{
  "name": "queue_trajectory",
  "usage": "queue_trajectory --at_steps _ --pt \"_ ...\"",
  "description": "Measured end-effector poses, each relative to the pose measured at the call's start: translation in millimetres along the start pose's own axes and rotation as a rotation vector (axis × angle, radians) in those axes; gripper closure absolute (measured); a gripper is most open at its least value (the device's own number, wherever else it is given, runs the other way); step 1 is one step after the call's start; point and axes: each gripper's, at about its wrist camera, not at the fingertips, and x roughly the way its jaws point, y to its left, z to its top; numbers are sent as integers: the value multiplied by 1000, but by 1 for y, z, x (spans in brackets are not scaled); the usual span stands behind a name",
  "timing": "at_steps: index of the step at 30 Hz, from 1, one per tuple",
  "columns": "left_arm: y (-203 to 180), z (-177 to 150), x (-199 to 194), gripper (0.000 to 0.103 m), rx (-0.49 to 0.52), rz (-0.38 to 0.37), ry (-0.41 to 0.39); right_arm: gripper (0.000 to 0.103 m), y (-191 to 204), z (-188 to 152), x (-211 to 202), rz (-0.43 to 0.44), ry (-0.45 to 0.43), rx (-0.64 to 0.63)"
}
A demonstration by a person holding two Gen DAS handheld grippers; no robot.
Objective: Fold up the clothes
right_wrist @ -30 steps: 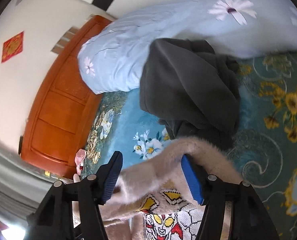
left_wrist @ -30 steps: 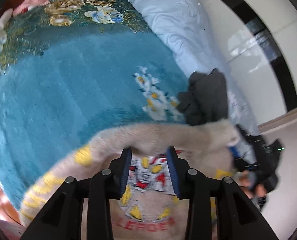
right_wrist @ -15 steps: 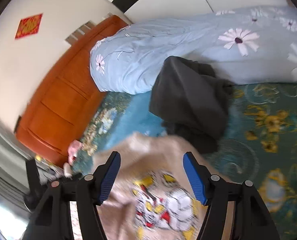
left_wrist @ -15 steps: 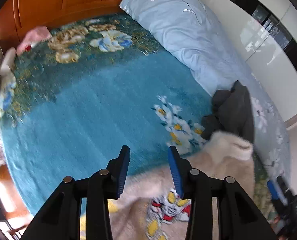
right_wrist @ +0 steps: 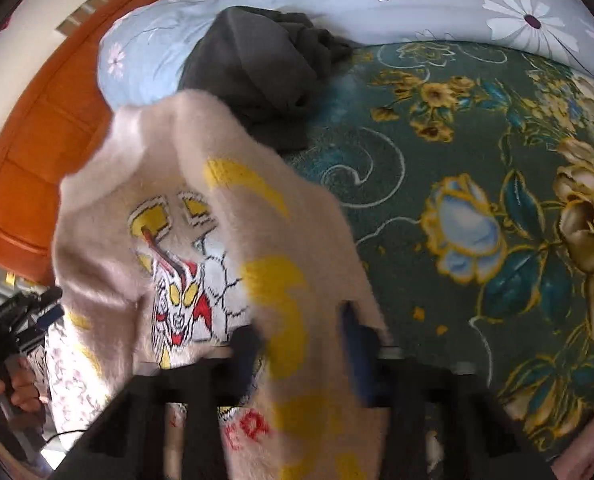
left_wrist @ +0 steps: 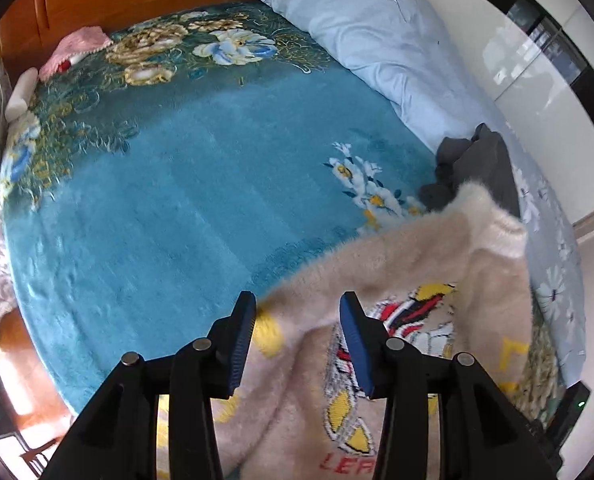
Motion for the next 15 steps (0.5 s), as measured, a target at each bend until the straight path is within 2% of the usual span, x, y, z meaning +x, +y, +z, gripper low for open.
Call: queue_trajectory --at_steps 2,6,10,13,15 --pt "1 5 -3 58 -21 2 -5 93 -1 11 -3 -21 -24 -2" --pt "0 3 -11 58 -39 -72 1 94 -1 53 -9 -73 -101 -12" --pt "-4 -10 -2 58 7 -48 47 93 -10 94 -1 -144 -116 46" --pt "0 -20 8 58 7 -50 98 82 -8 102 -1 -147 -125 32" --pt "2 -26 16 58 12 -33 127 53 -3 97 -13 -147 -181 0"
